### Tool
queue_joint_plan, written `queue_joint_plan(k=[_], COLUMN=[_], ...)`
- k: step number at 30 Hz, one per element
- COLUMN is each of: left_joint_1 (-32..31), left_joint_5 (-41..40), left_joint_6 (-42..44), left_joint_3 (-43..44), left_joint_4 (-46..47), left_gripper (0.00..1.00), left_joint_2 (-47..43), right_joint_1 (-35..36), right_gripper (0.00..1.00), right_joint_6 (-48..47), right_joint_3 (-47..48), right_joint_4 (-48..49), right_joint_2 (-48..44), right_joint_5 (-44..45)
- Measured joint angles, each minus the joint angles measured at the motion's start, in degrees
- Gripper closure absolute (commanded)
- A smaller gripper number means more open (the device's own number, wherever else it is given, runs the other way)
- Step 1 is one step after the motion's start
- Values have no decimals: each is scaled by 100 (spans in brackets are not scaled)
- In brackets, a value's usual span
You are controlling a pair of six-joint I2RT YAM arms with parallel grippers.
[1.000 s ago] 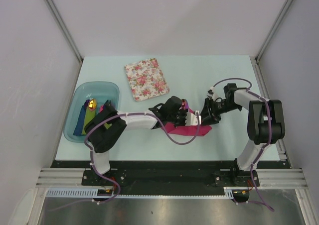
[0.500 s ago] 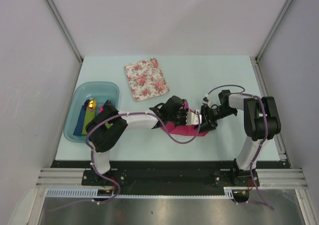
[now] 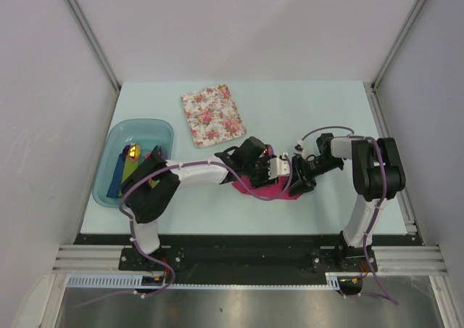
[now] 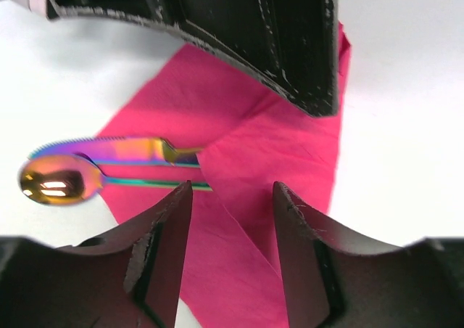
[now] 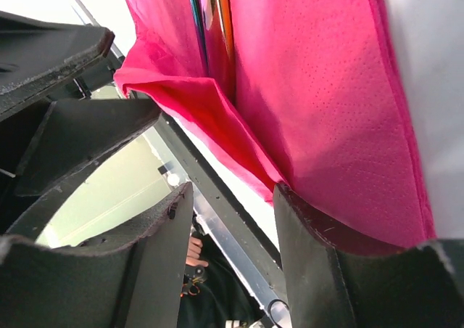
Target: Place the utensils on the paper napkin and roll it up
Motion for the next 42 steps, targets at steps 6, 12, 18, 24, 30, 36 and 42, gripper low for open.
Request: queue_joint_plan(k=[6,12,18,24,30,36,42], left_joint_1=[63,166,365,483,483,483,544], left_joint_5=[129,192,295,540,782,966,935], left_joint_6=[-612,-1143,-1613,-1788,-1836,-1912,-1993], left_joint_3=[0,197,610,619,619,621,730], left_joint_4=[-236,-374,-376,-424,-444,-461,-461], left_gripper=[58,62,68,75,75,98,100], left_joint_2=[-138,-26,289,308,308,319,531], right_joint_1=[0,-4,-81,-240,-264,-192,-118], right_gripper=[48,49,52,53,53,54,59], right_joint_6=[0,0,4,138,188,155,120], right_joint_3=[0,0,44,282,326,326,326], right_joint_4=[2,-7,-90,-85,-39,-42,-42], right_joint_2=[2,-9,-144,-267,-243,-109,-79], right_joint_5=[4,15,-46,-175,-170,-164,-72])
